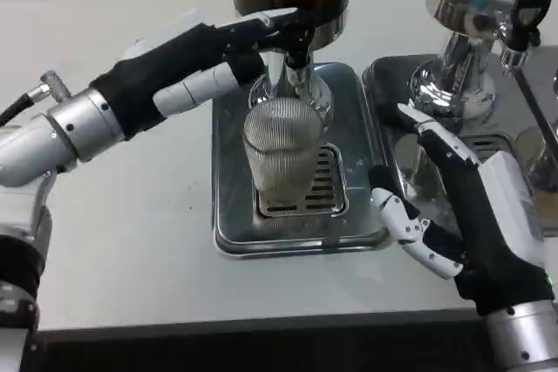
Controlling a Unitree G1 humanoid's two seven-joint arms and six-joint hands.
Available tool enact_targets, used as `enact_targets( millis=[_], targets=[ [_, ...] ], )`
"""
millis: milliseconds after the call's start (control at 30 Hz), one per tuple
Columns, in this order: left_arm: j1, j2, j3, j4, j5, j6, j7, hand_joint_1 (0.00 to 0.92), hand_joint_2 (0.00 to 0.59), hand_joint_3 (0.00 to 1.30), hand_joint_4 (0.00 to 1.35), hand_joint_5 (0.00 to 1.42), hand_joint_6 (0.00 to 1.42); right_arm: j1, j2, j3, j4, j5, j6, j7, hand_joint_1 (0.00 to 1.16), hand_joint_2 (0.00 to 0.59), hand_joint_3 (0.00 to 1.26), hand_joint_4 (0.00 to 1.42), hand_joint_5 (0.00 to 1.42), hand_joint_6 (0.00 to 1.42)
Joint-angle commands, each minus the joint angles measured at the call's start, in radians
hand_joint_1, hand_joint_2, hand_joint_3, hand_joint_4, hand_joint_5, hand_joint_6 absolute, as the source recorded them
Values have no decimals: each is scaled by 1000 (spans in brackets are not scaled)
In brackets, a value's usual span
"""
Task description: Grasp the cup under the faucet to collect the drink, then remove the cup.
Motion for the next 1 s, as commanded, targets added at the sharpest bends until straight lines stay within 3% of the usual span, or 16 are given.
enact_targets(
  millis=[33, 700, 1000],
  targets=[
    [6, 16, -34, 6, 42, -34, 0, 0, 43, 160, 49, 96, 32, 3, 0, -3, -20, 8, 5, 18, 448, 415, 230, 232, 210, 231],
    [4, 38, -113, 13, 123, -145, 104, 0, 46, 160, 39, 83, 23, 5, 3, 0, -29, 16, 28, 49, 476, 398, 197, 164, 173, 218],
    [3, 57, -150, 13, 168, -188, 169, 0, 43, 160, 40, 82, 23, -1, 16, -8, -21, 85, 40, 85, 468, 385, 179, 152, 160, 212]
  ],
)
